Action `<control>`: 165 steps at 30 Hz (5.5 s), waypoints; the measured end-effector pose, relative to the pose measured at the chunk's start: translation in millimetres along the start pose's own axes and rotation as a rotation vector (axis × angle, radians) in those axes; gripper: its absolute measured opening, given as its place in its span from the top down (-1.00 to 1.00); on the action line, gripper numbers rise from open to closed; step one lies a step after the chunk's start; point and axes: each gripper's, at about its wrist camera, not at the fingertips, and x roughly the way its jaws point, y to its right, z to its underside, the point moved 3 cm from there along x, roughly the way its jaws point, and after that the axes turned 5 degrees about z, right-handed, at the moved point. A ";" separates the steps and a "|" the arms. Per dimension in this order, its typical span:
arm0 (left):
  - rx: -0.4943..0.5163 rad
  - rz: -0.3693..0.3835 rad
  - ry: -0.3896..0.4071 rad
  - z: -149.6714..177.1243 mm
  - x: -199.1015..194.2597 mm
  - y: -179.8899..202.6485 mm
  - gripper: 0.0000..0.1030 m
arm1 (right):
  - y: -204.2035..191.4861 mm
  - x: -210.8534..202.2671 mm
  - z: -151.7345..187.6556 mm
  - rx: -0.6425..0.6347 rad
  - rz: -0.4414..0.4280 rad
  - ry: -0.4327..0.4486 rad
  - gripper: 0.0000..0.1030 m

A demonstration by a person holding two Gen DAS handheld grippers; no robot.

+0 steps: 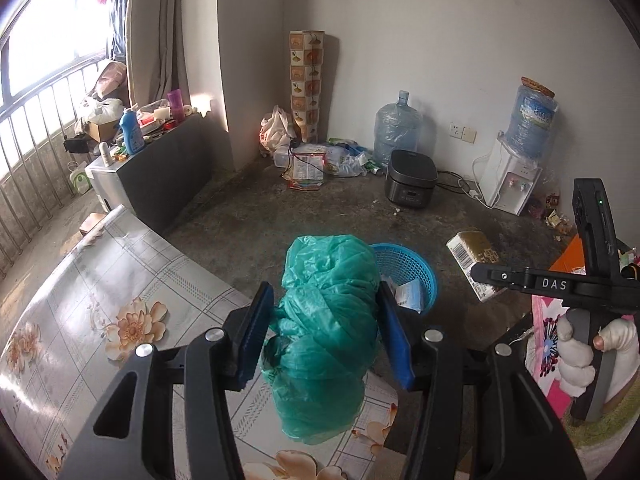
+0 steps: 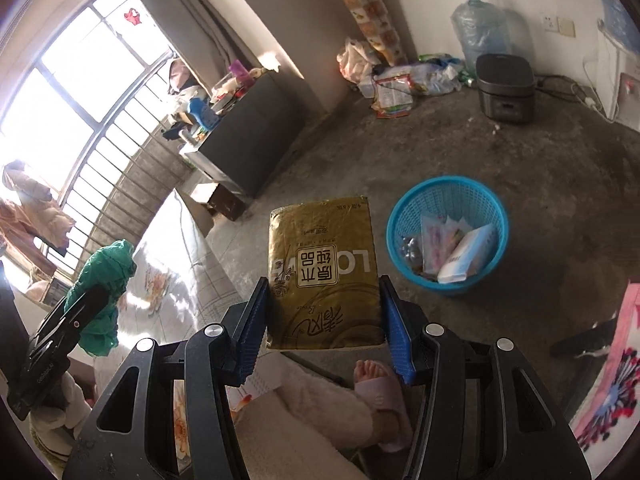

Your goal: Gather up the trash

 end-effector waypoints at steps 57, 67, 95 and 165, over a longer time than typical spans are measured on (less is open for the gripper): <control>-0.293 -0.265 0.136 39.3 -110.0 -33.7 -0.90 | -99.5 -104.9 14.3 -0.381 0.057 0.454 -0.85; -0.457 -0.539 0.197 131.8 -156.1 -54.0 -0.90 | -171.1 -89.9 65.0 -0.676 0.025 0.453 -0.85; -0.517 -0.550 -0.100 192.9 -102.5 -28.6 -0.90 | -84.1 -25.4 111.4 -0.707 0.374 0.125 -0.85; -0.558 -0.517 -0.146 202.3 -99.5 -41.4 -0.90 | -103.2 -31.1 113.7 -0.714 0.357 0.104 -0.85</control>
